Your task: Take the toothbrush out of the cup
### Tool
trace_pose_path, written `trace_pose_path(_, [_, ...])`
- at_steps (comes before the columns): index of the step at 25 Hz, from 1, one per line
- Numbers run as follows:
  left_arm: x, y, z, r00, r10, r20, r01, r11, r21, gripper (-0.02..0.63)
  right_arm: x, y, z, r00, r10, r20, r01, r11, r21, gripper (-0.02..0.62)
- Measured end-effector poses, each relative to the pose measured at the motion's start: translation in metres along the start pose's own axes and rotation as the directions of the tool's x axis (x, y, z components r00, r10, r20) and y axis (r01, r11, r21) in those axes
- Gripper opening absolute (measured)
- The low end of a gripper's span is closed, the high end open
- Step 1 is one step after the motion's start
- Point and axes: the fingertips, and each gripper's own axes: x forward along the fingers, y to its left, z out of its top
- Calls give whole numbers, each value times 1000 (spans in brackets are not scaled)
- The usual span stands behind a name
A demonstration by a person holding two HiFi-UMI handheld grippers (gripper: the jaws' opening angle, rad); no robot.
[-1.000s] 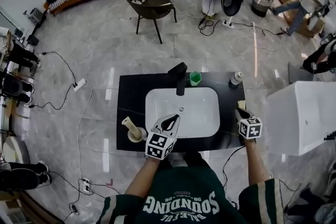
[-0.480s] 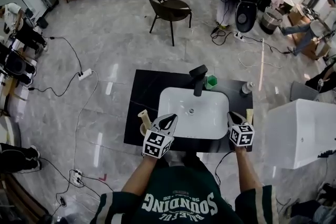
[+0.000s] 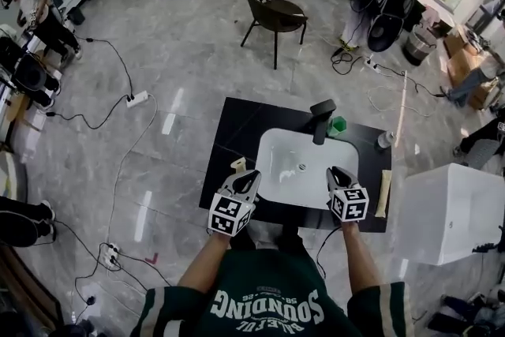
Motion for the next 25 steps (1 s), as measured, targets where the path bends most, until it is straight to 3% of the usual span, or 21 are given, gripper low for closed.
trace_pose_path(4, [-21, 23, -7, 999, 35, 7, -35, 999, -15, 12, 13, 30, 10, 1000, 24, 16, -24, 1000, -14, 60])
trace_pose_path(10, [-47, 50, -13, 997, 76, 22, -76, 997, -22, 12, 33, 95, 18, 994, 107, 22, -105, 992, -63, 146])
trace_pose_path(15, [-66, 70, -18, 994, 107, 22, -106, 994, -32, 12, 48, 148, 18, 984, 179, 11, -177, 980, -97, 169])
trace_pose_path(25, [-96, 96, -32, 988, 156, 23, -154, 985, -74, 12, 70, 242, 6, 944, 323, -62, -329, 929, -170, 210])
